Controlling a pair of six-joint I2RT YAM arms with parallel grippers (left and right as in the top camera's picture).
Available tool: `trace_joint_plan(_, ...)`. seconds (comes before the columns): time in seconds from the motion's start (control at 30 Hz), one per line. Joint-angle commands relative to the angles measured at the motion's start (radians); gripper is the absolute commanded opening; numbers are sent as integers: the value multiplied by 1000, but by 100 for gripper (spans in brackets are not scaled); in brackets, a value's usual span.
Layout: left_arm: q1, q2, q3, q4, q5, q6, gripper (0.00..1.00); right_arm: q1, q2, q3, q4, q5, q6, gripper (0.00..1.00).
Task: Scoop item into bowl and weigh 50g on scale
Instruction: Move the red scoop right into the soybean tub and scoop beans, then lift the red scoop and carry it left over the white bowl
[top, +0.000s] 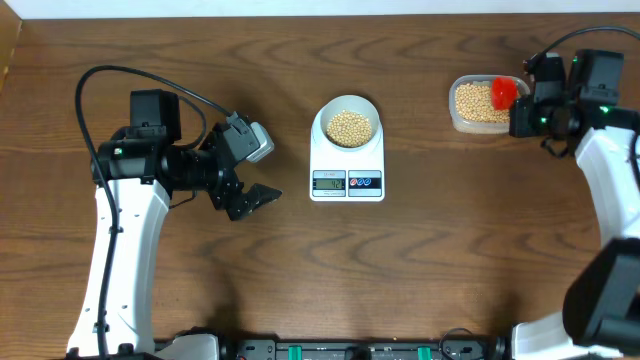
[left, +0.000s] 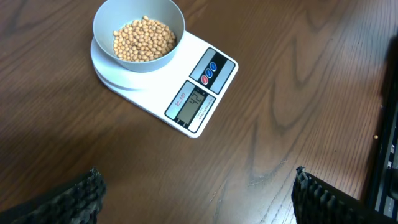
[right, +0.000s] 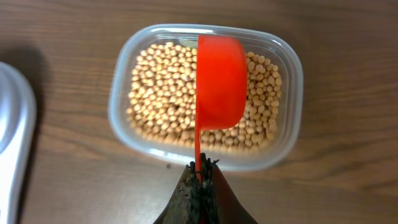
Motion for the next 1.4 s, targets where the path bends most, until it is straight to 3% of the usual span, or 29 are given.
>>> trace_joint_plan(0.0, 5, -2, 15, -3, 13, 6, 98, -1, 59, -2, 45, 60, 14, 2)
trace_joint_plan(0.17, 5, -2, 15, -3, 13, 6, 98, 0, 104, -2, 77, 77, -4, 1)
trace_joint_plan(0.43, 5, -2, 15, -3, 13, 6, 98, -1, 112, -2, 37, -203, -2, 1)
trace_joint_plan(0.63, 5, -2, 15, -3, 13, 6, 98, -13, 112, -2, 39, -202, 55, 1)
trace_joint_plan(0.77, 5, -2, 15, -3, 13, 6, 98, -60, 112, -2, 35, -227, 139, 1)
trace_joint_plan(1.37, 5, -2, 15, -3, 13, 6, 98, -290, 112, -2, 12, -689, 138, 1)
